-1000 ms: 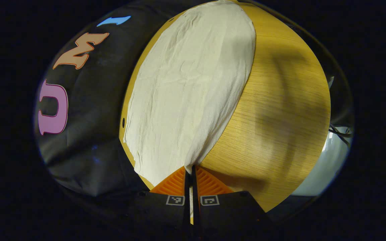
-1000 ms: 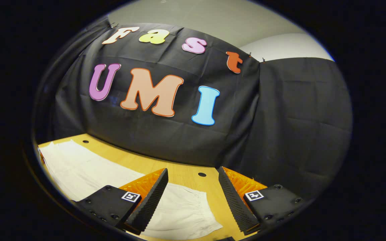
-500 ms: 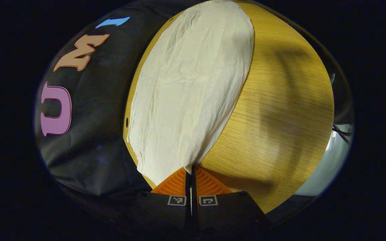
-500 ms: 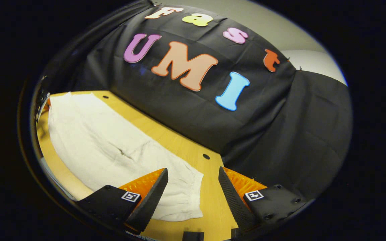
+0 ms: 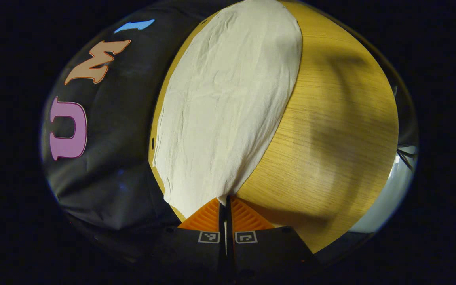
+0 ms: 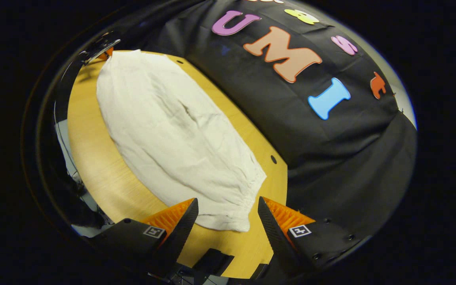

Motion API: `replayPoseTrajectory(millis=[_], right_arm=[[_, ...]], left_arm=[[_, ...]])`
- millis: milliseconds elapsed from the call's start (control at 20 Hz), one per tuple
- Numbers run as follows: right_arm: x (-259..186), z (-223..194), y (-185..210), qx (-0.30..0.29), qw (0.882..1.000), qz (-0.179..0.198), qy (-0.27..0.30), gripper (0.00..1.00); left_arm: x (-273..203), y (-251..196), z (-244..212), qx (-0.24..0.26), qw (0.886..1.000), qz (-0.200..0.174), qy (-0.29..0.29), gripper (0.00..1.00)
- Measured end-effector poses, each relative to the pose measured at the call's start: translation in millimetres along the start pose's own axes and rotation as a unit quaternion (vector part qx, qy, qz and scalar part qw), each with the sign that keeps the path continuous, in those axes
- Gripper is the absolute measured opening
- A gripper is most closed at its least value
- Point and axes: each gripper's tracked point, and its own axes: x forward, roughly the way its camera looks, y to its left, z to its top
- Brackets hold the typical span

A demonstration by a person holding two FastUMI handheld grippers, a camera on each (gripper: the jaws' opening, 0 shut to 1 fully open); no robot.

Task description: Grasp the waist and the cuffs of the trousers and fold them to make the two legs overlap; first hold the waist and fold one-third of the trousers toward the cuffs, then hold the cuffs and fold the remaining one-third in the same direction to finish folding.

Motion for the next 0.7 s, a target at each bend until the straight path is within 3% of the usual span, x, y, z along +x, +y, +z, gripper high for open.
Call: replayPoseTrajectory(millis=[300,700], right_arm=[[4.1,-25.2,34.9,-0.102,0.992,0.062,0.026,0.98],[26.9,-34.6,49.7,-0.174,0.980,0.089,0.040,0.94]], left_arm=[[0.8,-0.2,0.1,-0.002,1.000,0.004,0.006,0.00],[2.0,-0.5,0.1,-0.002,1.000,0.006,0.015,0.00]])
